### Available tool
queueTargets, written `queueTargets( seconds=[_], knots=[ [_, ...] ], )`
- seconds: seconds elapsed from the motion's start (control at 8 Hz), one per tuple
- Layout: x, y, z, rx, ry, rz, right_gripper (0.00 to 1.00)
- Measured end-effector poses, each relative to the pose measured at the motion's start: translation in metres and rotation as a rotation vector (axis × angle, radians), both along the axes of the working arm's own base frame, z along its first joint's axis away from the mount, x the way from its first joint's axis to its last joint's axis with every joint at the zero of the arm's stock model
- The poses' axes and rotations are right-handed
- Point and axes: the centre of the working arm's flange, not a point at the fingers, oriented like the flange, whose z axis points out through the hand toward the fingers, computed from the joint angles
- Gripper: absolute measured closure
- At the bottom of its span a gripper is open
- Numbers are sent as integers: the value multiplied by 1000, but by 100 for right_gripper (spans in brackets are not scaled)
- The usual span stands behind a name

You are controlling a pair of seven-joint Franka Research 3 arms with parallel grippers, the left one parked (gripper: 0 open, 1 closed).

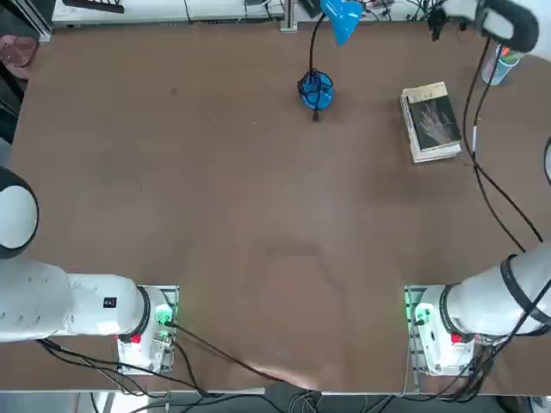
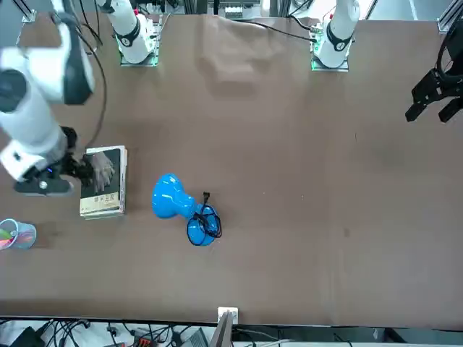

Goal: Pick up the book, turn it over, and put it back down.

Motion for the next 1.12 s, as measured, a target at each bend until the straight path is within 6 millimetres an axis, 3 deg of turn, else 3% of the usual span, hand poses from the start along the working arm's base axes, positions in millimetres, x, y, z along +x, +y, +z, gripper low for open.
queueTargets(
  seconds=[0.25, 0.62, 0.88, 1.12],
  knots=[
    [-23, -29, 51, 126, 20, -12, 0],
    [-77, -28, 106, 146, 103, -23, 0],
    [-101, -28, 114, 146, 121, -26, 0],
    [-110, -28, 117, 147, 126, -26, 0]
  ],
)
